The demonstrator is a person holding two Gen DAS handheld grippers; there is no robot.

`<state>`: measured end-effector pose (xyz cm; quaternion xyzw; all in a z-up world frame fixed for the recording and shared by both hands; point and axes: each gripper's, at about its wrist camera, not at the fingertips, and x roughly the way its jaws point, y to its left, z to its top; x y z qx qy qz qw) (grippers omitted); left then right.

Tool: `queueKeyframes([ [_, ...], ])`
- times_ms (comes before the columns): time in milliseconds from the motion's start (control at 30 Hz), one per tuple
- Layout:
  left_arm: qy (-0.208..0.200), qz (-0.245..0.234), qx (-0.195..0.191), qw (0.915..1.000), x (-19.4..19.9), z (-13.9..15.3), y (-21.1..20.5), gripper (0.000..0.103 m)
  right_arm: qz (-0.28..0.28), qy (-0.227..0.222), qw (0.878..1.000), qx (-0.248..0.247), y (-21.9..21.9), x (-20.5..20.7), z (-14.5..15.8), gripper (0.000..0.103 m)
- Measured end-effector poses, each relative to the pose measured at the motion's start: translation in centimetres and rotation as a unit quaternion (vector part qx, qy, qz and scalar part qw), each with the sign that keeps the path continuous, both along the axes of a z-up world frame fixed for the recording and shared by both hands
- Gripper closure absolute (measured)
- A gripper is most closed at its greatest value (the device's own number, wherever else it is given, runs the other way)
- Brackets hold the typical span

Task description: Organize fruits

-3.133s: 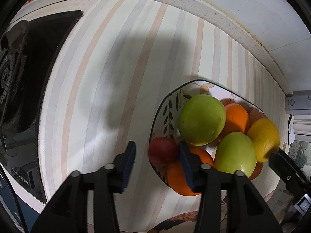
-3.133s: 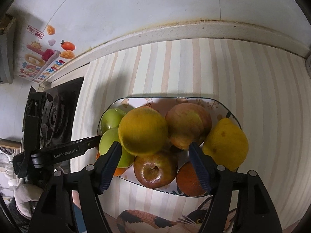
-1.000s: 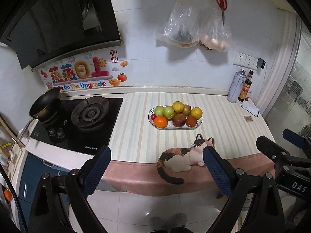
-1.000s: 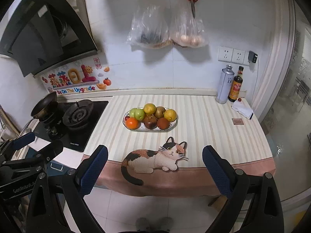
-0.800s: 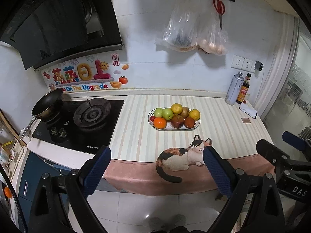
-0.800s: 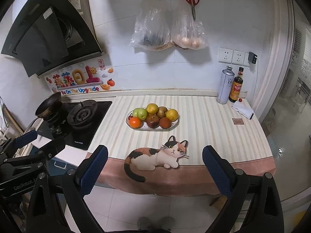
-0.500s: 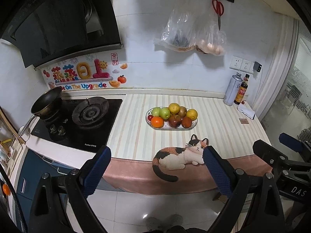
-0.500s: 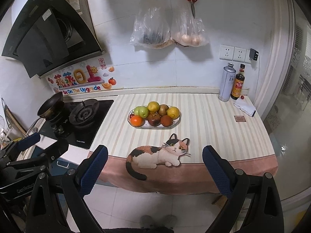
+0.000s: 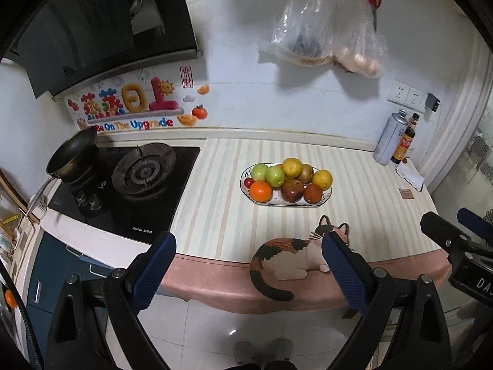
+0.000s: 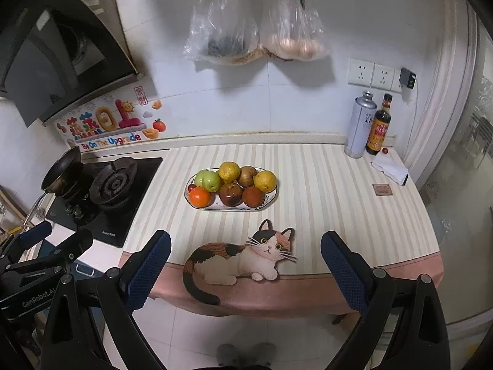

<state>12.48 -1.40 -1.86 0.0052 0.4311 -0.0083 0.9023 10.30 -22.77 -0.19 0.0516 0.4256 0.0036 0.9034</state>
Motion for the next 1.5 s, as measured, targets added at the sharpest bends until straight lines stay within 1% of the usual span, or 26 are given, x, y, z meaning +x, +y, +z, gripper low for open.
queueKeyframes([
  [100, 0.012, 0.002, 0.005, 0.9999, 1.5, -0.9, 0.0, 0.006, -0.004, 0.019, 1.000, -0.002, -0.2, 1.9, -1.6, 0.003],
  [267, 0.032, 0.000, 0.014, 0.9994, 3.7, -2.5, -0.2, 0.006, -0.007, 0.045, 0.999, -0.012, -0.5, 3.9, -4.0, 0.003],
  [367, 0.042, 0.001, 0.020, 0.9989, 4.7, -3.4, -0.3, 0.006, -0.007, 0.061, 0.998, -0.013, -0.4, 4.8, -5.1, 0.003],
  [533, 0.060, -0.002, 0.019, 0.9980, 5.7, -4.6, -0.3, 0.006, -0.006, 0.073, 0.997, -0.019, 0.0, 5.5, -6.1, 0.003],
  [667, 0.066, 0.000, 0.014, 0.9977, 6.0, -5.0, -0.3, 0.006, -0.004, 0.077, 0.997, -0.019, 0.3, 5.5, -6.3, 0.003],
  [1133, 0.060, 0.007, 0.013, 0.9981, 5.5, -4.4, 0.1, 0.006, 0.002, 0.080, 0.997, -0.020, 1.5, 5.1, -6.3, 0.003],
  [1500, 0.053, 0.010, 0.014, 0.9984, 4.8, -4.1, 0.4, 0.006, 0.001, 0.074, 0.997, -0.016, 1.5, 4.4, -5.7, 0.003],
])
